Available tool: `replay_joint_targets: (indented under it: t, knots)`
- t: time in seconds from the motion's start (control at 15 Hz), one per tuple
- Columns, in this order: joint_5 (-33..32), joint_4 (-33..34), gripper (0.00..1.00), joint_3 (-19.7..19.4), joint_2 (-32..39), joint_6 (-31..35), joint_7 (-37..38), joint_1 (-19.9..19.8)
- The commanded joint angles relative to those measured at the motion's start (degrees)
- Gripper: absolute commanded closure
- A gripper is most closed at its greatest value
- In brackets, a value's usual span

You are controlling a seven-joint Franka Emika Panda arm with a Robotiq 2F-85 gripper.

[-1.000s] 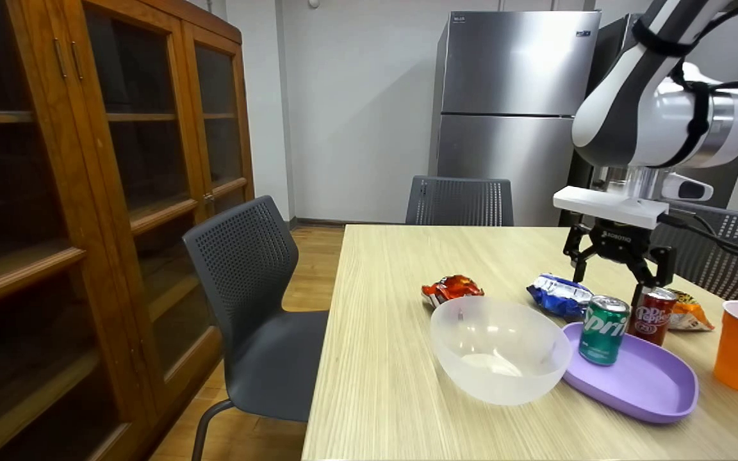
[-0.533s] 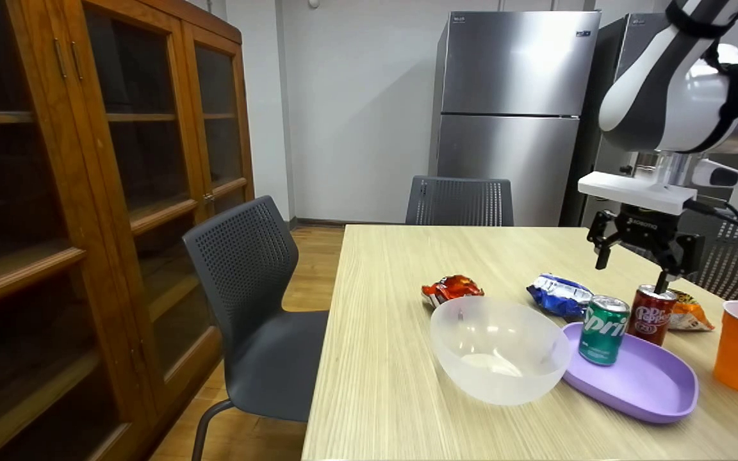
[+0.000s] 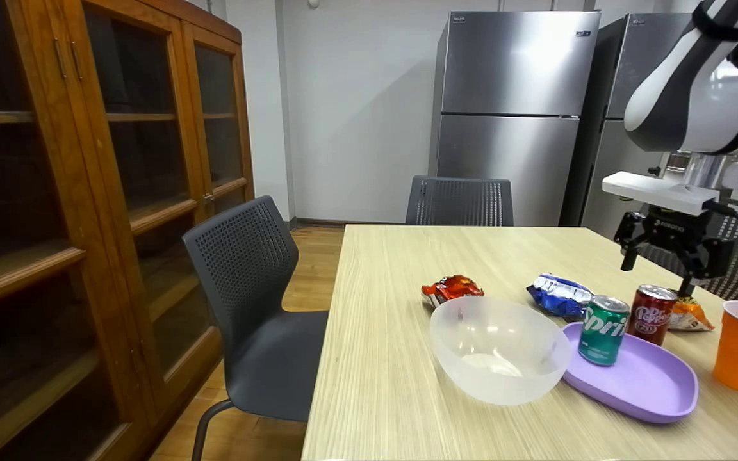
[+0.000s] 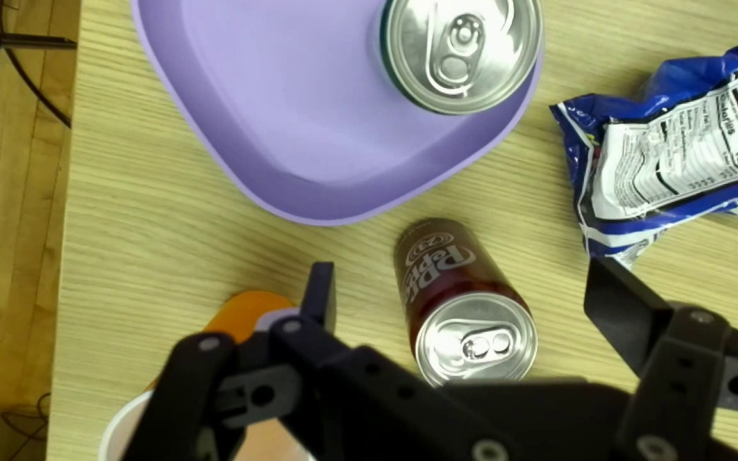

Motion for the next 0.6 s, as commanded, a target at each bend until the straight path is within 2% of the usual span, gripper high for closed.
replay_joint_targets:
  t: [0.0, 0.53]
  knots:
    - [1.14, 2.44, 0.00, 0.15, 2.14, -0.31, 3.22, -0.83]
    - [2.99, 6.70, 0.00, -0.02, 7.61, -0.39, 6.29, -1.81]
